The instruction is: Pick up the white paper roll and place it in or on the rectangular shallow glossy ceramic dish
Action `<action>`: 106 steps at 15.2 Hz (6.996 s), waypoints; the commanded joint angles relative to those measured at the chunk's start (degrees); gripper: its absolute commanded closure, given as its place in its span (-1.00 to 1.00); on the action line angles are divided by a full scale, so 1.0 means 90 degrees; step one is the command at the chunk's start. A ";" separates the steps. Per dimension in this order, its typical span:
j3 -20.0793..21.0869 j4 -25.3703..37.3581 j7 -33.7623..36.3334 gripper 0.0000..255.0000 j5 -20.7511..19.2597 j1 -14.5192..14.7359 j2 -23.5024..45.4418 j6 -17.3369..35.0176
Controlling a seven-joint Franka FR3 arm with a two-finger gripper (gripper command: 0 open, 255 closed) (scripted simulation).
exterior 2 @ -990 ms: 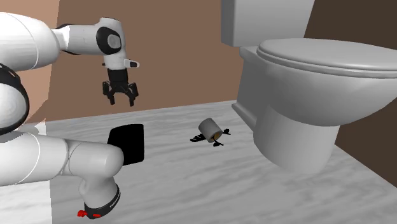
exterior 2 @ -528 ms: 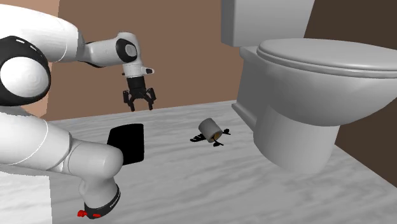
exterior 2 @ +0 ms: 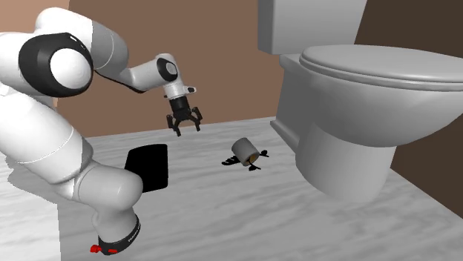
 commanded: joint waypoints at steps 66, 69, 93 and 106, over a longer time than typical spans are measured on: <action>-0.0772 0.3181 -0.0884 1.00 -0.3500 -0.0742 0.3400 0.0069; -0.0661 0.2869 -0.0734 1.00 -0.3453 -0.0577 0.3078 -0.0147; 0.1265 0.1292 0.1454 1.00 -0.1521 0.1349 0.1206 -0.2779; 0.2118 0.1752 0.2704 1.00 -0.0436 0.2085 0.1572 -0.3614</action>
